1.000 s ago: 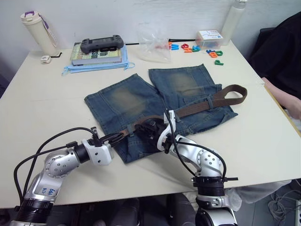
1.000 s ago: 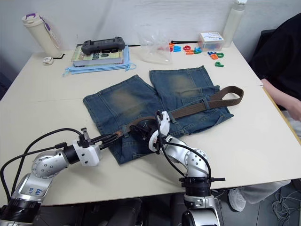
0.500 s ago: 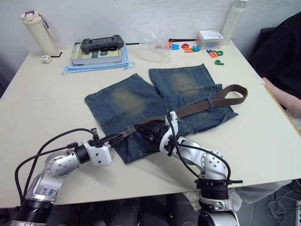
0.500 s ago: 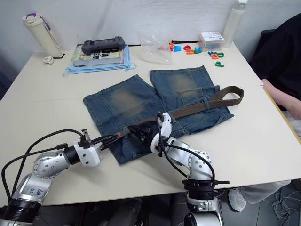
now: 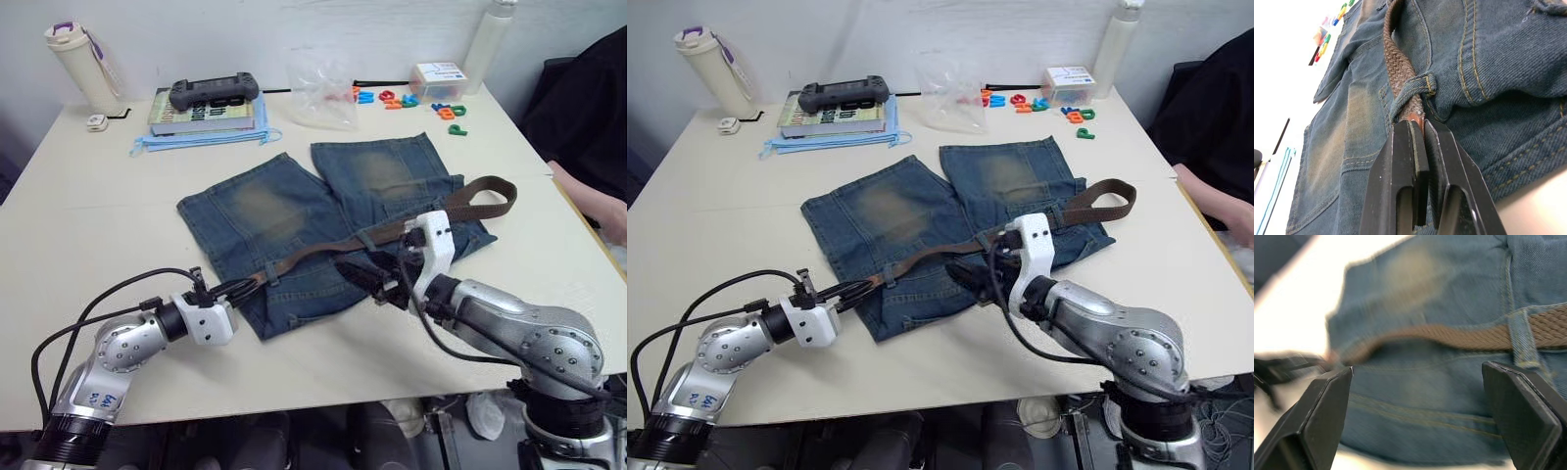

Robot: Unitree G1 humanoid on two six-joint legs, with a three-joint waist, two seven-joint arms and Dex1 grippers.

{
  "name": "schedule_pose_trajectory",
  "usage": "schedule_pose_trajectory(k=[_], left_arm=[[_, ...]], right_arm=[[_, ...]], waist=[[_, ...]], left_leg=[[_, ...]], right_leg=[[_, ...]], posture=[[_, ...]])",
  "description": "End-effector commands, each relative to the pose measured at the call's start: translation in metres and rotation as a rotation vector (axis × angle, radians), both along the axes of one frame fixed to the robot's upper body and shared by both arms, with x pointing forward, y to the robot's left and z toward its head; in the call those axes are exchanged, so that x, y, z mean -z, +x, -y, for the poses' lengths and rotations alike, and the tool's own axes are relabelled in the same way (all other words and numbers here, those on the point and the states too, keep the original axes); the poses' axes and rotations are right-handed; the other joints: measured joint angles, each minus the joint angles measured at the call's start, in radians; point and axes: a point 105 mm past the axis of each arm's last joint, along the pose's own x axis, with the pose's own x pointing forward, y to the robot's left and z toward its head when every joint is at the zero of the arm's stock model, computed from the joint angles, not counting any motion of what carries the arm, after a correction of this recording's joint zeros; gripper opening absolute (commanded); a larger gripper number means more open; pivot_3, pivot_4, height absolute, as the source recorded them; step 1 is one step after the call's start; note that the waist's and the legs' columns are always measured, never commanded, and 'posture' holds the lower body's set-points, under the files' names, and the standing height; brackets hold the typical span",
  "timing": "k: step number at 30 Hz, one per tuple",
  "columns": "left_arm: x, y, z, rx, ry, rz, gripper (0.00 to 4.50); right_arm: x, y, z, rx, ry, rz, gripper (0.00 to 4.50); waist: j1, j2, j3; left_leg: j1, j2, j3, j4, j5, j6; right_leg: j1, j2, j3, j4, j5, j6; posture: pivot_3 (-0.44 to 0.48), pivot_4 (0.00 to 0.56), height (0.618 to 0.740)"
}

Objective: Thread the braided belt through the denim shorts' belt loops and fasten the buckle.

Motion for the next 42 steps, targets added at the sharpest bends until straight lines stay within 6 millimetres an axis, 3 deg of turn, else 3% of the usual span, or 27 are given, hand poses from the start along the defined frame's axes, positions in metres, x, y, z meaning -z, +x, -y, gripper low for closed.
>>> schedule_pose_trajectory(k=[1,2,5,12,13,25,29,34,39,42], left_arm=[[-0.007,-0.001,0.003,0.008,-0.020,0.030,0.00],[-0.007,0.000,0.003,0.008,-0.020,0.030,0.00],[-0.007,0.000,0.003,0.009,-0.020,0.030,0.00],[-0.007,0.000,0.003,0.009,-0.021,0.027,0.00],[-0.007,0.000,0.003,0.009,-0.021,0.028,0.00],[-0.010,0.000,0.004,0.019,-0.030,0.045,0.00],[-0.011,-0.001,-0.002,0.002,-0.018,0.057,0.00],[-0.013,-0.003,-0.031,-0.064,0.020,0.071,0.00],[-0.013,-0.005,-0.086,-0.183,0.096,0.081,0.00],[-0.015,-0.003,-0.128,-0.312,0.130,0.094,0.00]], right_arm=[[-0.004,0.003,0.001,0.008,-0.100,0.114,4.47],[-0.003,0.004,0.001,0.006,-0.105,0.120,4.47],[0.002,0.006,0.006,0.030,-0.106,0.127,3.60],[0.005,0.008,0.010,0.058,-0.094,0.151,0.17],[0.007,0.009,0.011,0.065,-0.099,0.148,0.05],[0.069,0.016,0.021,0.153,-0.194,-0.071,0.05],[0.077,0.015,0.021,0.164,-0.187,-0.111,0.05],[0.081,0.014,0.023,0.171,-0.191,-0.126,0.05],[0.080,0.016,0.023,0.176,-0.189,-0.127,0.05],[0.079,0.017,0.022,0.174,-0.183,-0.128,0.05]], waist=[[0.002,0.000,0.000],[0.002,0.000,0.000],[0.006,0.000,0.000],[0.026,0.000,0.000],[0.027,0.000,0.000],[0.026,-0.003,-0.002],[0.025,-0.004,-0.002],[0.023,-0.006,-0.004],[0.022,-0.007,-0.004],[0.023,-0.008,-0.004]], left_leg=[[0.000,0.000,0.000,0.000,0.000,0.000],[0.000,0.000,0.000,0.000,0.000,0.000],[0.000,0.000,0.000,-0.001,0.002,-0.004],[0.000,0.000,0.000,0.000,0.002,-0.004],[-0.001,0.000,0.000,0.000,0.002,-0.004],[0.001,0.000,0.000,0.000,0.002,-0.004],[0.006,0.000,-0.001,-0.001,0.001,-0.003],[0.012,0.000,-0.003,-0.001,-0.002,0.002],[0.014,0.001,-0.003,-0.002,-0.003,0.002],[0.015,0.001,-0.003,-0.002,-0.003,0.002]], right_leg=[[0.001,0.000,0.000,-0.001,0.000,0.000],[0.001,0.000,0.000,-0.002,0.000,0.000],[0.001,0.000,0.000,-0.003,0.000,0.001],[0.001,0.000,0.000,-0.005,0.001,0.002],[0.001,0.000,0.000,-0.005,0.001,0.002],[0.004,0.000,0.000,-0.005,0.001,0.002],[0.010,0.001,-0.001,-0.006,0.001,0.002],[0.016,0.002,-0.003,-0.009,0.001,0.002],[0.017,0.002,-0.002,-0.009,0.001,0.001],[0.017,0.002,-0.003,-0.010,0.001,0.001]], posture=[[0.000,0.150,0.659],[0.000,0.150,0.659],[0.000,0.150,0.659],[0.000,0.150,0.659],[0.000,0.150,0.659],[0.000,0.150,0.659],[0.000,0.150,0.659],[0.000,0.150,0.659],[0.000,0.150,0.659],[0.000,0.150,0.659]])
